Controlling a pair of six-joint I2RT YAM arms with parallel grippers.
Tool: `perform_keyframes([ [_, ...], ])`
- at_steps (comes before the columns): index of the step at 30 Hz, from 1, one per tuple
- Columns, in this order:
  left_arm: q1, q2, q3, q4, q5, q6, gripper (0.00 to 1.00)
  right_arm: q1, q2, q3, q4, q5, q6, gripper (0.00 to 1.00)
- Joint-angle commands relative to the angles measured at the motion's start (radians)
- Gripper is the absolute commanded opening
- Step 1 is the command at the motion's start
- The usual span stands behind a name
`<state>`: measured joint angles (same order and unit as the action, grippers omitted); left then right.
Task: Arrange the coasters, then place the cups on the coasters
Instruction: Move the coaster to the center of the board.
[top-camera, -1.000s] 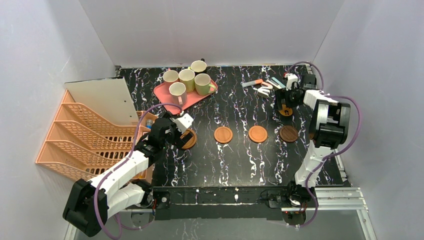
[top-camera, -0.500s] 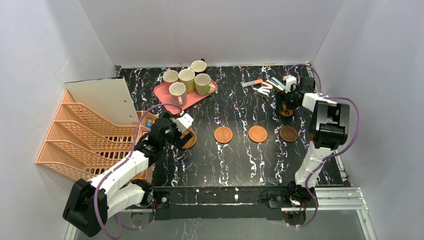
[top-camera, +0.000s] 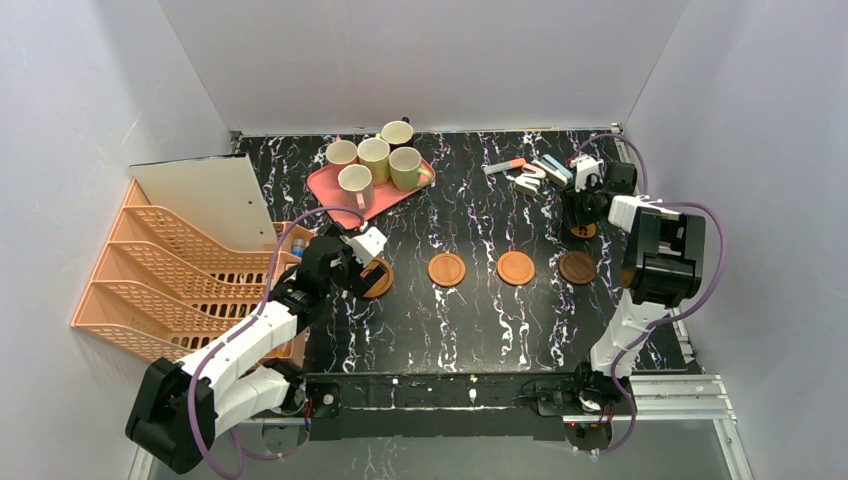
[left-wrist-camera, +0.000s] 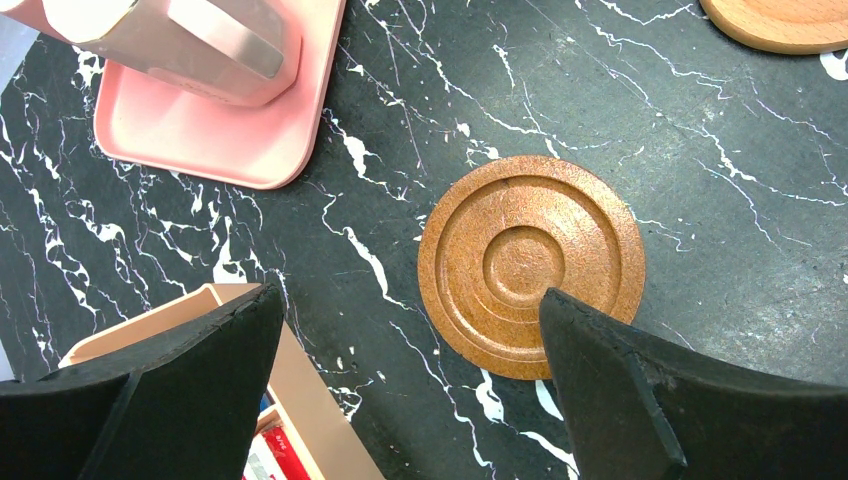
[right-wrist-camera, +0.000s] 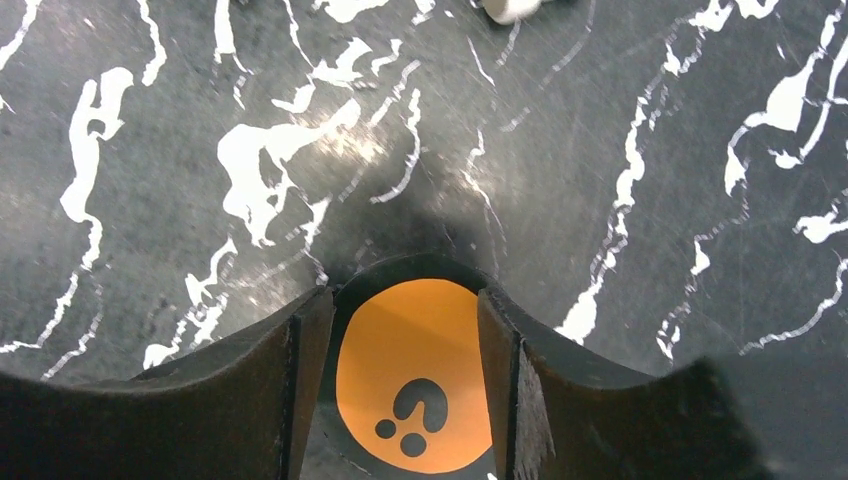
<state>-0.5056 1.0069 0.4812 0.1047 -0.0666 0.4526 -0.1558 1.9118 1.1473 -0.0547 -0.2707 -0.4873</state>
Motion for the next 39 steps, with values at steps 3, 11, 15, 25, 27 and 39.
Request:
perform_keyframes([
  [3, 0.001, -0.017, -0.01, 0.004, 0.003, 0.001, 0.98, -0.106, -0.004, -0.108, -0.104, 0.059, -0.101, 0.63],
  [11, 0.002, -0.01, -0.007, 0.004, 0.004, 0.001, 0.98, -0.239, -0.047, -0.167, -0.111, -0.02, -0.168, 0.63],
  [15, 0.001, -0.01, -0.01, 0.004, 0.005, 0.002, 0.98, -0.286, -0.076, -0.201, -0.136, -0.073, -0.191, 0.63],
  [25, 0.002, 0.019, -0.003, 0.007, -0.007, 0.005, 0.98, -0.314, -0.149, -0.327, -0.105, -0.056, -0.21, 0.65],
  [27, 0.001, 0.025, -0.002, 0.007, -0.007, 0.005, 0.98, -0.324, -0.161, -0.349, -0.088, -0.039, -0.215, 0.66],
  [39, 0.001, 0.008, -0.01, 0.007, -0.004, 0.005, 0.98, -0.34, -0.25, -0.398, -0.122, -0.045, -0.237, 0.68],
])
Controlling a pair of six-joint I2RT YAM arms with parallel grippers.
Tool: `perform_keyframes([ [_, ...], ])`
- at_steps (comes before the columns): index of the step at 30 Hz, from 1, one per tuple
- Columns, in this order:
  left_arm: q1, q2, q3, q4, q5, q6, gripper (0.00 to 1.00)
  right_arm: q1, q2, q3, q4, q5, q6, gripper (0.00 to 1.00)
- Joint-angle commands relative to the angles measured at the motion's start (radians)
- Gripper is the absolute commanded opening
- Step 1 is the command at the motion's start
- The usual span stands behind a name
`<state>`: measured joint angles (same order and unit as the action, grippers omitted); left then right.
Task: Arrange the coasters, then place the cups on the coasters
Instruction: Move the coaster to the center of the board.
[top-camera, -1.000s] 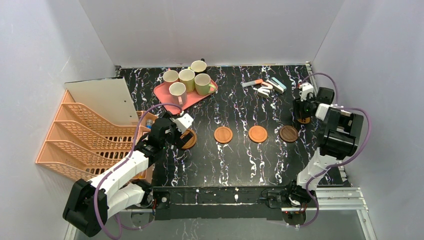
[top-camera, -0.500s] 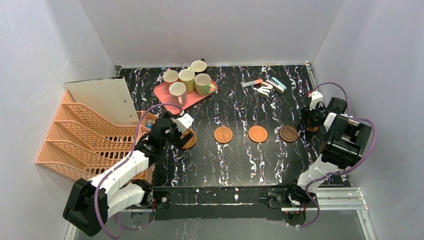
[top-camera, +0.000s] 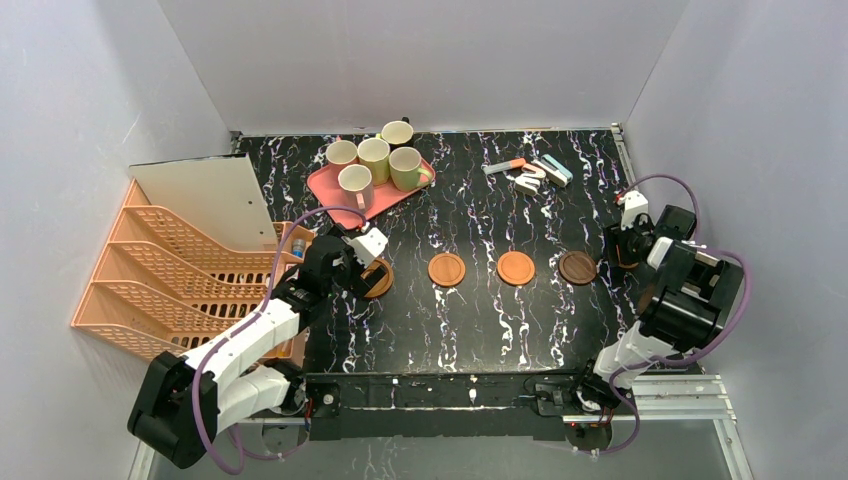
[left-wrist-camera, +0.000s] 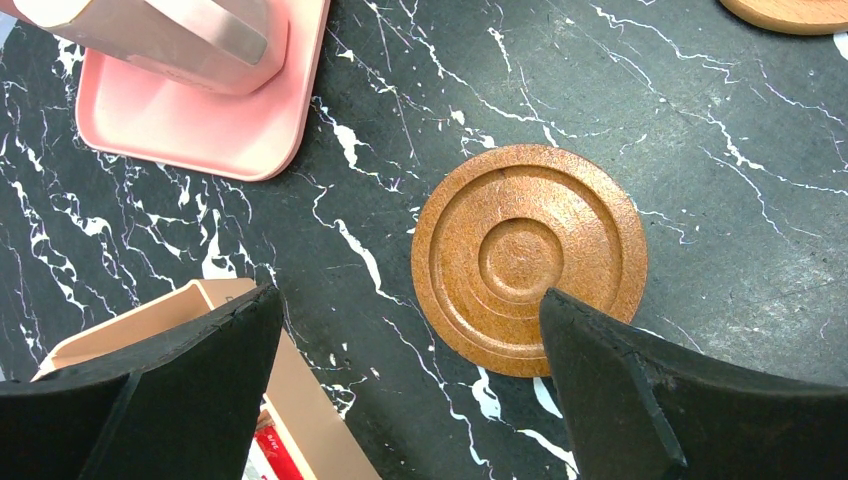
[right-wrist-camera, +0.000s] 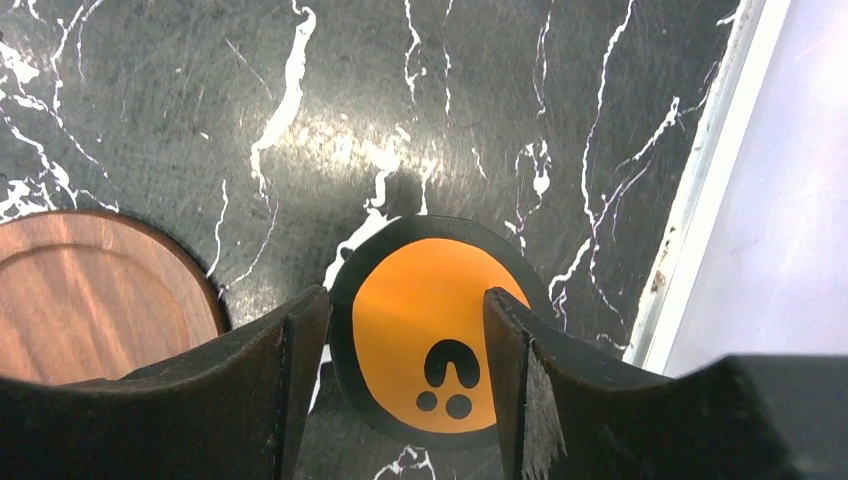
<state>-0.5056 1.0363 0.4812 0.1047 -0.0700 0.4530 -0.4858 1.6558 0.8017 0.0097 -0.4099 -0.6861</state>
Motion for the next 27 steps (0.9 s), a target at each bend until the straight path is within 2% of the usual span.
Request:
perform_keyframes([
  [1, 0.001, -0.024, -0.01, 0.007, -0.001, 0.005, 0.98, -0.01, -0.003, -0.049, -0.193, 0.093, -0.038, 0.68],
  [10, 0.002, -0.023, -0.006, 0.007, 0.01, 0.003, 0.98, -0.01, -0.09, -0.055, -0.246, 0.098, -0.041, 0.71],
  [16, 0.0, 0.083, 0.085, -0.019, 0.029, 0.014, 0.98, -0.008, -0.173, -0.003, -0.284, 0.083, -0.014, 0.96],
  [20, -0.011, 0.18, 0.197, -0.02, -0.013, 0.021, 0.98, 0.002, -0.217, 0.116, -0.359, 0.023, 0.056, 0.99],
  [23, -0.05, 0.259, 0.279, -0.02, -0.055, 0.023, 0.98, 0.054, -0.246, 0.201, -0.403, 0.01, 0.126, 0.99],
  [27, -0.168, 0.361, 0.36, -0.021, -0.155, 0.059, 0.98, 0.237, -0.304, 0.231, -0.413, 0.088, 0.21, 0.99],
])
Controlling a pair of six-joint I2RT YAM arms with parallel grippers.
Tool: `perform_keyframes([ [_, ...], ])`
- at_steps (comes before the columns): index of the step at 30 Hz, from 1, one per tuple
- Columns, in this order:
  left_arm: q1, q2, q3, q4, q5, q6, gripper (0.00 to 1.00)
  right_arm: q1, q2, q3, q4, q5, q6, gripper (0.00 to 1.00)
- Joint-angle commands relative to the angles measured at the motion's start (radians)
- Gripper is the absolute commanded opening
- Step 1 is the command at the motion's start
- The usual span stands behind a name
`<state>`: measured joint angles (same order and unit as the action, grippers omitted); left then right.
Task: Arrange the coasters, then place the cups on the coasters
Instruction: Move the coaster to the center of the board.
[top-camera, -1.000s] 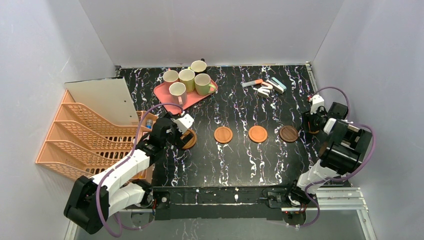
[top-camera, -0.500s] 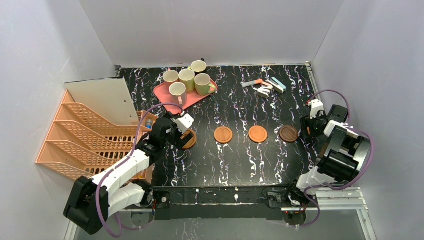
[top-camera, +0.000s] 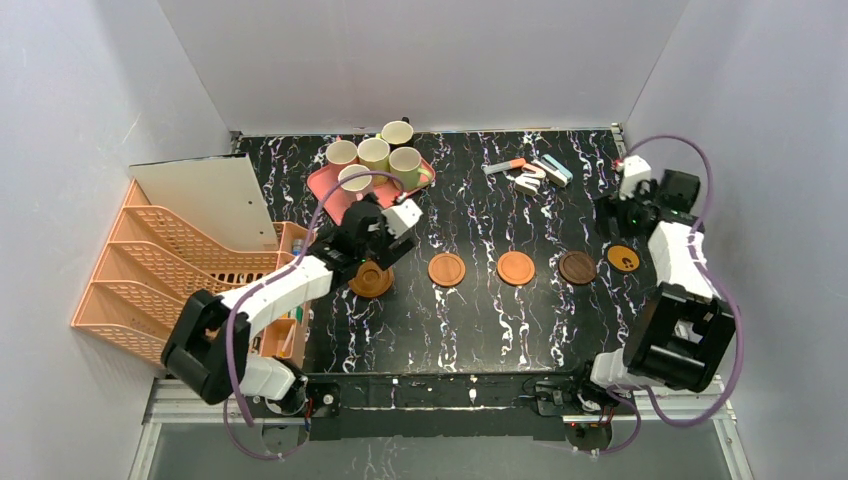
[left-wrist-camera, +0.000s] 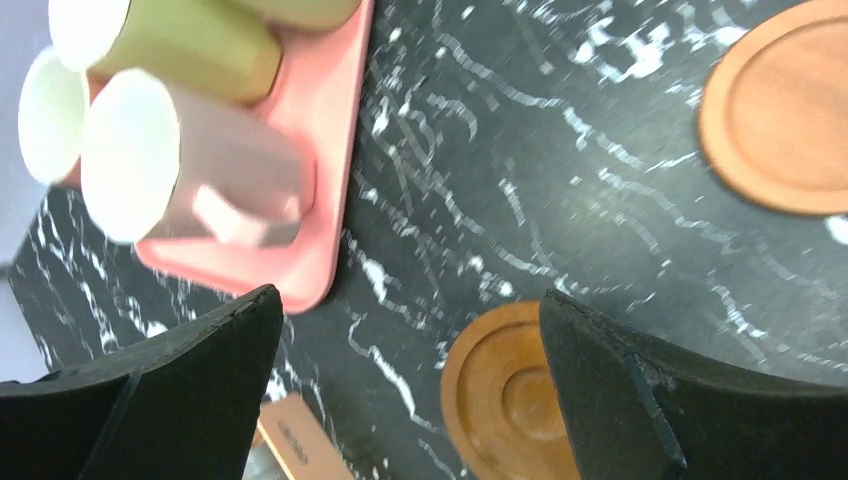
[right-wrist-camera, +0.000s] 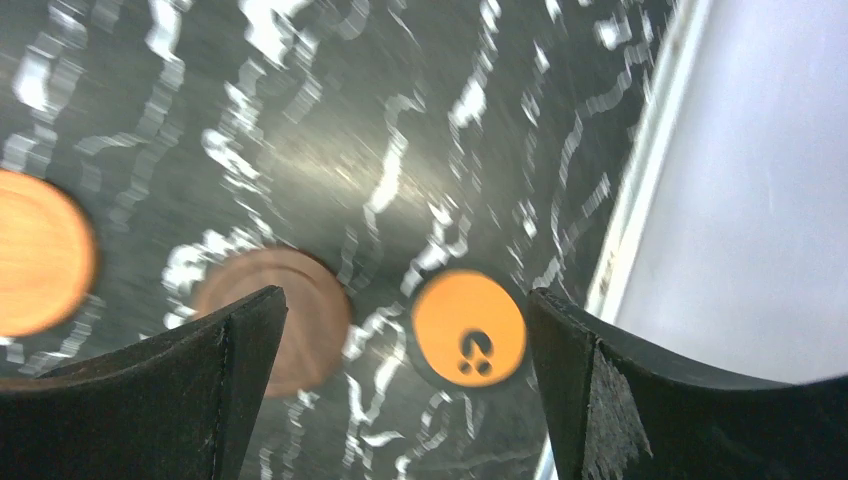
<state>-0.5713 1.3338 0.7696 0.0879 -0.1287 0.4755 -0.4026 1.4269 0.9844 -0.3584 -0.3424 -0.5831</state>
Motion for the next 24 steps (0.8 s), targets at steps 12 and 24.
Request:
perform_keyframes([
  [12, -0.19, -0.02, -0.014, -0.228, -0.178, 0.127, 0.98, 0.555, -0.111, 0.029, -0.013, 0.114, 0.225, 0.99],
  [24, -0.191, -0.063, -0.128, -0.298, -0.058, 0.075, 0.98, 0.572, -0.125, 0.0, 0.014, 0.134, 0.22, 0.99],
])
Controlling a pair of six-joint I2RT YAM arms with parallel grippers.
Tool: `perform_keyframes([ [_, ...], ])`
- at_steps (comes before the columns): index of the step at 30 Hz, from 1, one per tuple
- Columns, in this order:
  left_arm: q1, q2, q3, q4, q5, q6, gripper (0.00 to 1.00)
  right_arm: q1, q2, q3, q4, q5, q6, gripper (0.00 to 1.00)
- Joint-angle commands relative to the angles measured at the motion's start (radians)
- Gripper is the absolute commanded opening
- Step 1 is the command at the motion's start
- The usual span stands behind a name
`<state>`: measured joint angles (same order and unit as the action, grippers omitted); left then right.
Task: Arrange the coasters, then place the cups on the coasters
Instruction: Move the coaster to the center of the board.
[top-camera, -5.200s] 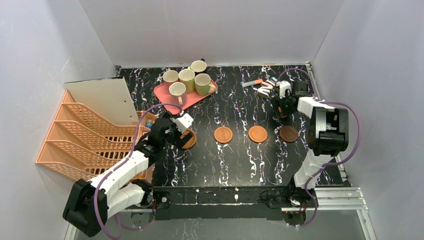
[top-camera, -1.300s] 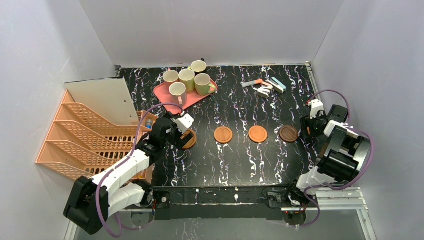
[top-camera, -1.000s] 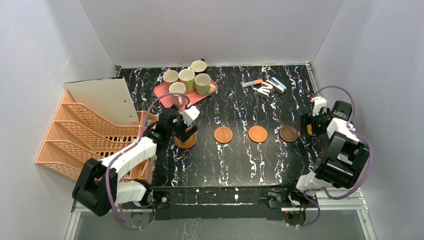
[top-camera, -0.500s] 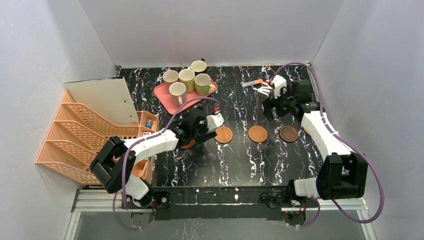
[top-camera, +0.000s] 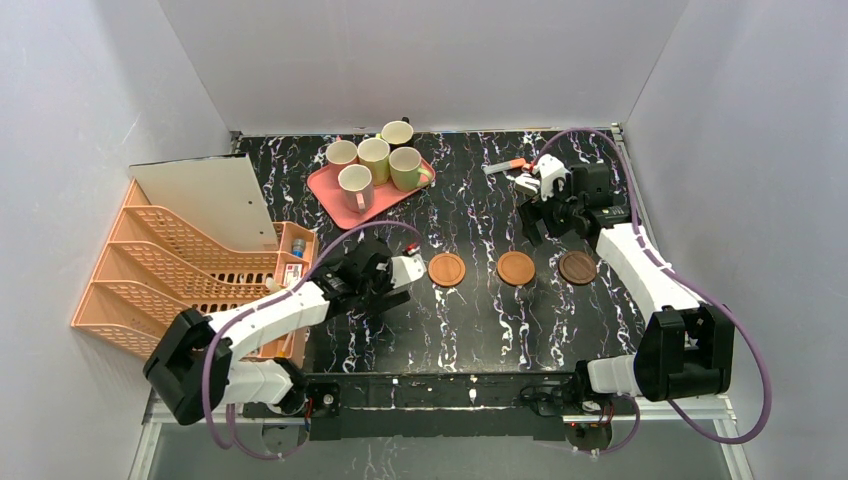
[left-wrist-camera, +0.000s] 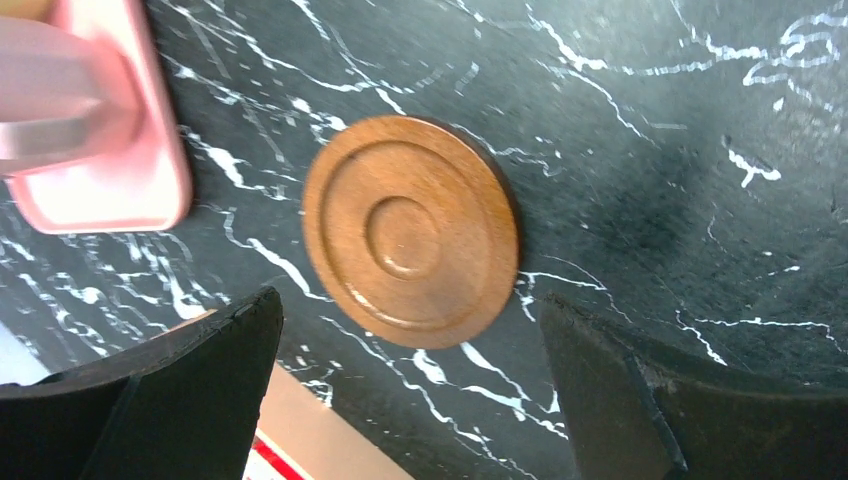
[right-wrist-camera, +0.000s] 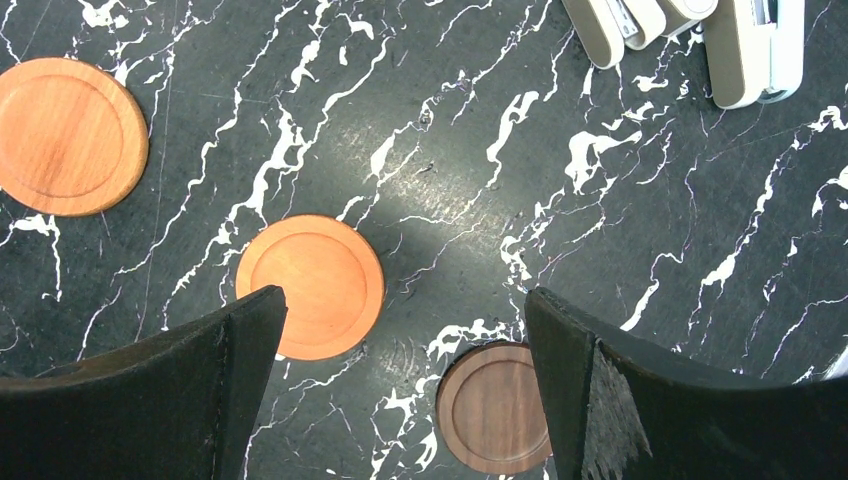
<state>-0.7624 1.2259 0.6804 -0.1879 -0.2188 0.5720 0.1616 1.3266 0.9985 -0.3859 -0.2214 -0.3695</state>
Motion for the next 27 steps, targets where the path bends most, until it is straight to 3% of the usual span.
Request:
perform_keyframes([
  [1, 0.0, 0.066, -0.046, -0.002, 0.014, -0.025, 0.98, 0.007, -0.027, -0.019, 0.045, 0.013, 0.005, 0.99],
  [10, 0.0, 0.119, -0.076, 0.13, -0.11, -0.057, 0.98, 0.007, -0.04, -0.032, 0.051, -0.001, -0.002, 0.99],
  [18, -0.001, 0.14, -0.073, 0.132, -0.106, -0.063, 0.92, 0.008, -0.05, -0.04, 0.059, -0.002, -0.008, 0.99],
  [27, 0.011, 0.168, -0.092, 0.183, -0.216, -0.063, 0.9, 0.007, -0.053, -0.045, 0.061, -0.001, -0.011, 0.99],
])
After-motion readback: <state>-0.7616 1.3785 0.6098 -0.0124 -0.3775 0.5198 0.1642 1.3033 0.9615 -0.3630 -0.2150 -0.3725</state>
